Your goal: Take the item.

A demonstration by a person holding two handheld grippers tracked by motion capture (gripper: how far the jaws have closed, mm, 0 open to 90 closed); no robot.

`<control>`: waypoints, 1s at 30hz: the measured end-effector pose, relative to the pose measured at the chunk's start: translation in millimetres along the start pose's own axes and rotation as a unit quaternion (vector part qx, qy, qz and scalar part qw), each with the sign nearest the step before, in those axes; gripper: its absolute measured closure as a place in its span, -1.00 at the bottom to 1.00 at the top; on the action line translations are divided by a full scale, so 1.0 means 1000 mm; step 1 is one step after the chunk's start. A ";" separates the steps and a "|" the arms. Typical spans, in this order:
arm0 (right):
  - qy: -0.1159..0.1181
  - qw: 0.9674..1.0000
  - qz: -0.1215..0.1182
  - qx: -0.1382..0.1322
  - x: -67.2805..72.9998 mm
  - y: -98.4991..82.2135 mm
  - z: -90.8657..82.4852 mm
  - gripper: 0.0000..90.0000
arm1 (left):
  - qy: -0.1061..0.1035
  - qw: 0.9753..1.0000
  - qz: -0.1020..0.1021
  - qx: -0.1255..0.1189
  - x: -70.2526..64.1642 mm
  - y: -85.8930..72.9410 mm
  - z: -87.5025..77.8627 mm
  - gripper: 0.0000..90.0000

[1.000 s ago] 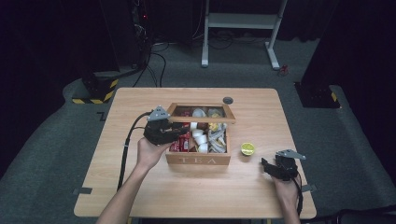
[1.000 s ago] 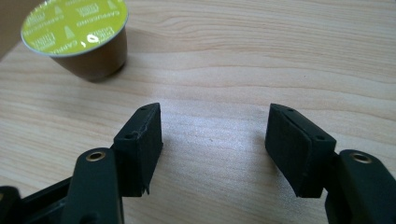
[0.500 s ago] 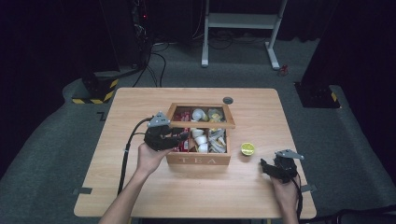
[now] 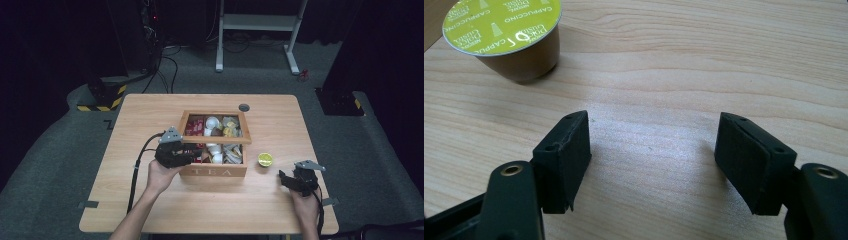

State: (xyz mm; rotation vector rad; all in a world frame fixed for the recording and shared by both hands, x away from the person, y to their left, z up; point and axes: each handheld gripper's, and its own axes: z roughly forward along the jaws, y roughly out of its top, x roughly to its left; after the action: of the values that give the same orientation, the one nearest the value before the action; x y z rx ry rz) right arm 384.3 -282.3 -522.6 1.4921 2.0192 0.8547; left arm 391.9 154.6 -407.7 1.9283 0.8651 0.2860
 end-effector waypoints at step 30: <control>-0.001 1.000 0.001 0.000 0.000 0.000 0.000 -0.32 | 0.001 0.999 0.003 0.032 -0.006 -0.030 0.010 0.31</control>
State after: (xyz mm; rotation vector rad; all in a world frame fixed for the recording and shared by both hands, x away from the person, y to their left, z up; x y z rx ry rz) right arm 384.1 -282.1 -522.6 1.4940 2.0167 0.8529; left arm 379.5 152.2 -437.4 1.9907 0.8790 0.2671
